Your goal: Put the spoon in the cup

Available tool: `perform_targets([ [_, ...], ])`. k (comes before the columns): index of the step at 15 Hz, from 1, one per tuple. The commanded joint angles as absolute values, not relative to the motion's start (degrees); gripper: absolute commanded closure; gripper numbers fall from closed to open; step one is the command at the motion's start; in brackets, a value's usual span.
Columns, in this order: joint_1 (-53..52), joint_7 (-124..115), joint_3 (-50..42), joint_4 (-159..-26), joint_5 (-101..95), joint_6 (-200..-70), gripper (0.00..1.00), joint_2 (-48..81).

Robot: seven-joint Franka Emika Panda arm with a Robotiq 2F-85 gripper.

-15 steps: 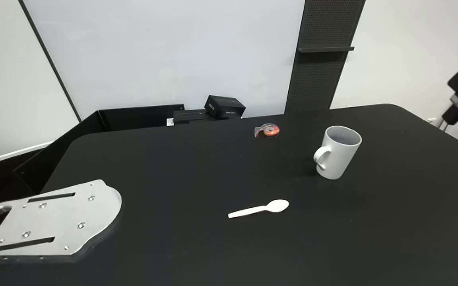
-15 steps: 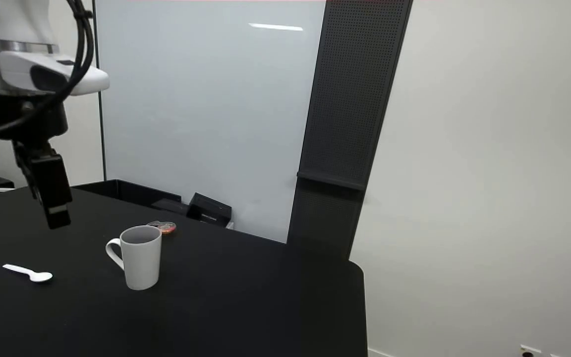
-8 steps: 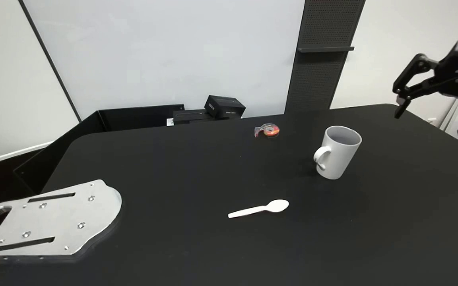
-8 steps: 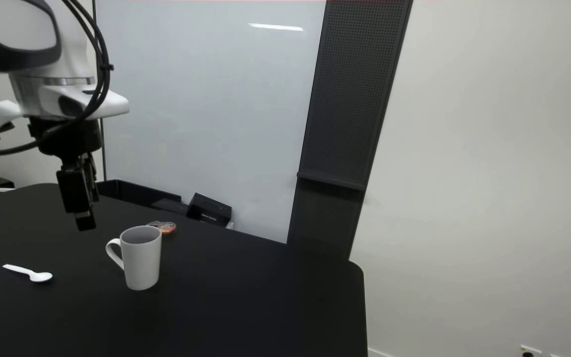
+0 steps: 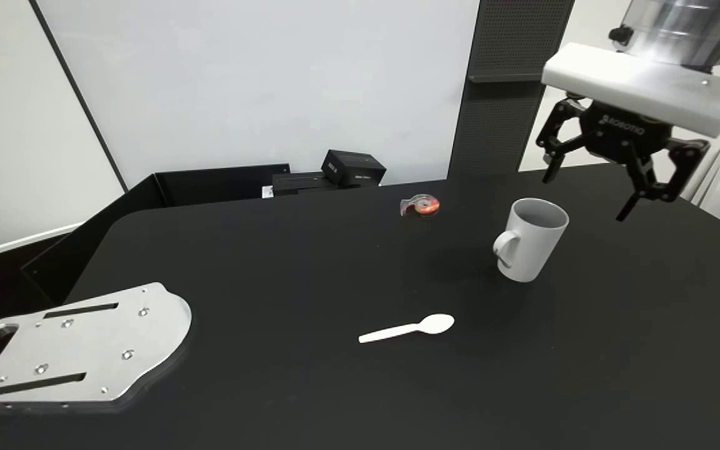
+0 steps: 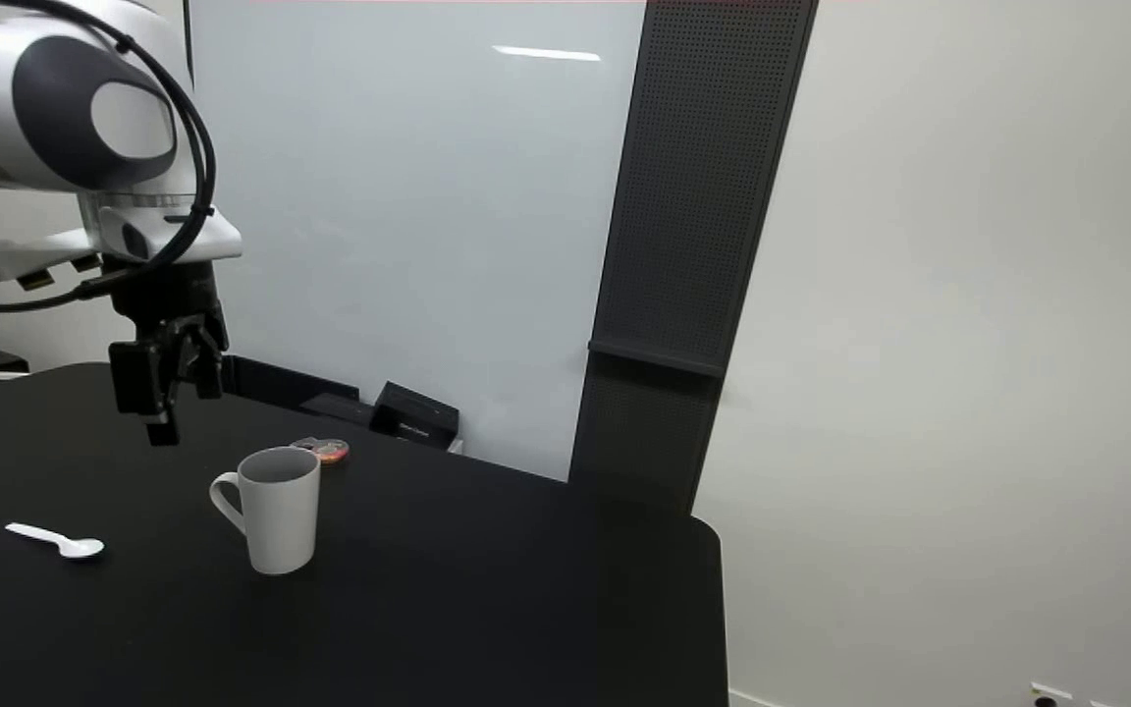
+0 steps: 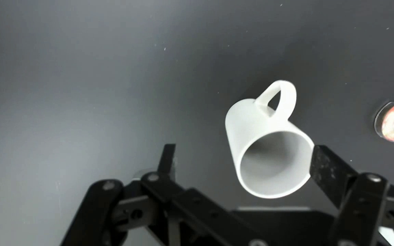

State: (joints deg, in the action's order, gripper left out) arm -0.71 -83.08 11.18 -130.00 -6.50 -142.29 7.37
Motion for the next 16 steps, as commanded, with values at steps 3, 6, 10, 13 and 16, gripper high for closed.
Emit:
perform_targets([
  [3,-9.3,-93.2,8.1,-124.1,-6.5,-142.0,0.00,12.6],
  [6,-12.2,-95.0,7.7,-123.1,-6.3,-144.0,0.00,14.6],
  [10,-14.7,-94.6,7.6,-121.7,-5.4,-144.5,0.00,17.2],
  [13,-15.2,-91.7,7.5,-123.5,-4.0,-145.0,0.00,16.5],
  [16,-15.6,-90.2,7.8,-123.1,-2.4,-145.5,0.00,17.3],
])
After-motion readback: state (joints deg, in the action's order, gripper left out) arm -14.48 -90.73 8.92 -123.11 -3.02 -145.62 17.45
